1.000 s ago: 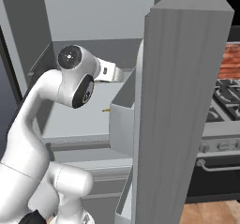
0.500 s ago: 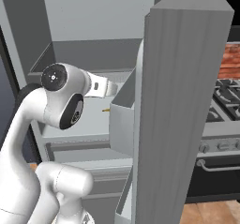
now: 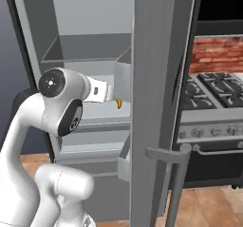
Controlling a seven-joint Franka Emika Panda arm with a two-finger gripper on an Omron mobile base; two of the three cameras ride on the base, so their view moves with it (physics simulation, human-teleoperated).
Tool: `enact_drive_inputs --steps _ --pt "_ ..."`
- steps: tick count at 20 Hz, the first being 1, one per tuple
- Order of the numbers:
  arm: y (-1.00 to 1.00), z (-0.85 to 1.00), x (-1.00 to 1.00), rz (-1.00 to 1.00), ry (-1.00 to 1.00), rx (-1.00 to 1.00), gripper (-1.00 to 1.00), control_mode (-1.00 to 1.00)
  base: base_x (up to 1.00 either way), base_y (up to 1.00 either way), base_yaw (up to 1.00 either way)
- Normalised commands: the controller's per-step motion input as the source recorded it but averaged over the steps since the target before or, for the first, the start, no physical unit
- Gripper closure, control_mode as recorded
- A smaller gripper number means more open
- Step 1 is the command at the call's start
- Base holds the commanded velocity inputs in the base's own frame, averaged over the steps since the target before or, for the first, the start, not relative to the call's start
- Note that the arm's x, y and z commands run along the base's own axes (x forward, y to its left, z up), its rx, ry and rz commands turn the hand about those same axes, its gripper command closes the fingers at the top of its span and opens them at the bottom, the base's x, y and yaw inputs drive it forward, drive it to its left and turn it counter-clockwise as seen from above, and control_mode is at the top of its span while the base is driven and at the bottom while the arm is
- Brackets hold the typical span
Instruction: Retrieve the pear and banana from the fridge and place them into the bowl on the dining table.
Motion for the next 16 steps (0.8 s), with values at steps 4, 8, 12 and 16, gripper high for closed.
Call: enact_drive_inputs --steps 4,8,12,16 --pt "0.0 0.0 0.0 0.0 0.0 0.0 1.0 1.0 -0.64 0.41 0.0" --pt "0.0 0.0 0.0 0.0 0.0 0.0 1.0 1.0 -0.66 0.51 -0.01" --pt "0.0 0.0 0.0 0.0 0.0 0.0 1.0 1.0 -0.82 0.31 -0.19" --pt "0.0 0.0 0.0 0.0 0.0 0.0 1.0 1.0 -0.77 0.17 -0.39"
